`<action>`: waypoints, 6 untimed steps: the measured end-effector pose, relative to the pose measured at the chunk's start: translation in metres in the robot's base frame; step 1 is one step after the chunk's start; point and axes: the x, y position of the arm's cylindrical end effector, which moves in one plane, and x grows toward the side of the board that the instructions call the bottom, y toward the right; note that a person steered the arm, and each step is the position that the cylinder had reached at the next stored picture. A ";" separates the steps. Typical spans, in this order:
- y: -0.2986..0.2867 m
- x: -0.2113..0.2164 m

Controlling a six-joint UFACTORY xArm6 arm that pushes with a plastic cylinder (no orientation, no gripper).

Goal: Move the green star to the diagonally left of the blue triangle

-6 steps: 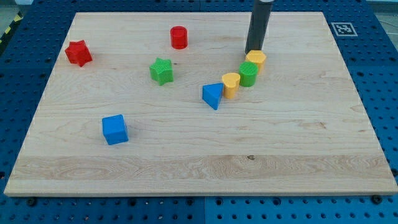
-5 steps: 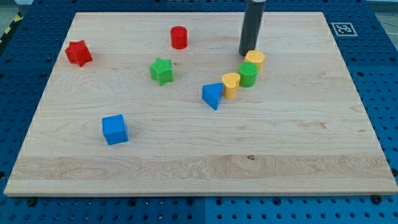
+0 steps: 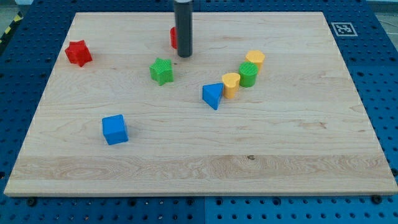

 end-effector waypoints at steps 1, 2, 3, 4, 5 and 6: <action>-0.040 0.000; -0.073 0.000; -0.092 0.000; -0.093 -0.001; -0.093 0.005; -0.089 0.021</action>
